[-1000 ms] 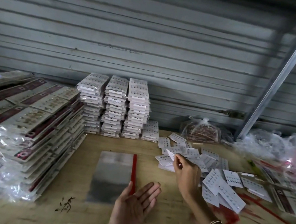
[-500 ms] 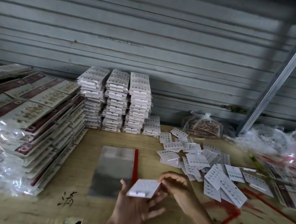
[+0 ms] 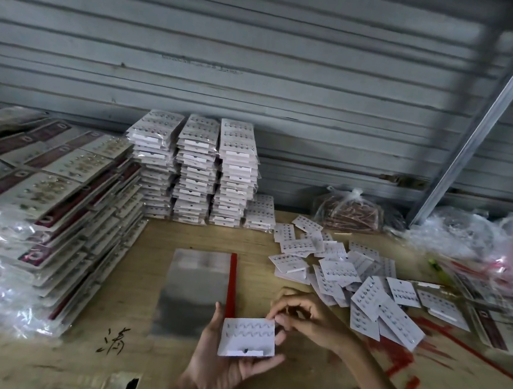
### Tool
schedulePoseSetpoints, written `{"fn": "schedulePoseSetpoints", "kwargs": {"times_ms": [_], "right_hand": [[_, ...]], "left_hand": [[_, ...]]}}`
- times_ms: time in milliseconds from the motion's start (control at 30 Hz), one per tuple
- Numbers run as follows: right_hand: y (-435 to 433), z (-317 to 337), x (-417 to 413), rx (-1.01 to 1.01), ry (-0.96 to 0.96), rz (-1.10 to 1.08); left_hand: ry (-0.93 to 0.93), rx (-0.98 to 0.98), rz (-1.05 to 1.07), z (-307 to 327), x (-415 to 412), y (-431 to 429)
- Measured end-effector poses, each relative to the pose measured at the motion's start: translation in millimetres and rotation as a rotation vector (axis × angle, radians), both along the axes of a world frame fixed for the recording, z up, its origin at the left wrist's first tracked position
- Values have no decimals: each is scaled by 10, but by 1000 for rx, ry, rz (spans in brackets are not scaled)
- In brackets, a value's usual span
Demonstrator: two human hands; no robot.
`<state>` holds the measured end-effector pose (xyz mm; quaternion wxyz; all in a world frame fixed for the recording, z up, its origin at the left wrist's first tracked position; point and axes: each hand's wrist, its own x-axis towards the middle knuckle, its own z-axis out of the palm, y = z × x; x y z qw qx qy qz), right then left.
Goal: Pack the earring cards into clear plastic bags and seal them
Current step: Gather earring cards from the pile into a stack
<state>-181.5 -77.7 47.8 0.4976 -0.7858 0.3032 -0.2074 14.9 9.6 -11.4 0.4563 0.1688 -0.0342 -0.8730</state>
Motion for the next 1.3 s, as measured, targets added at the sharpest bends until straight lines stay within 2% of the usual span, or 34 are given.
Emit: {"fn": "schedulePoseSetpoints", "kwargs": {"times_ms": [233, 333, 433, 500, 700, 833, 933, 1067, 1200, 1300], "right_hand": [[-305, -221, 30, -201, -45, -473], [-442, -326, 115, -388, 105, -636], [-567, -396, 200, -634, 428, -676], [-628, -417, 252, -731, 571, -679], [-705, -419, 424, -804, 670, -655], [-684, -386, 419, -815, 632, -716], [-661, -318, 385, -732, 576, -781], [-640, -265, 341, -596, 428, -880], [-629, -271, 300, -599, 237, -955], [-587, -279, 269, -582, 25, -1005]], "left_hand": [[-72, 5, 35, 121, -53, 5], [-82, 5, 44, 147, -60, 5], [-102, 12, 57, 147, -60, 7], [-110, 27, 61, 146, -58, 4], [-139, 72, 70, 137, -48, -7], [-151, 80, 72, 131, -54, -7], [-133, 64, 68, 125, -57, 0], [-120, 45, 67, 115, -57, -3], [-113, 26, 72, 117, -57, 4], [-108, 10, 75, 109, -62, 14]]}}
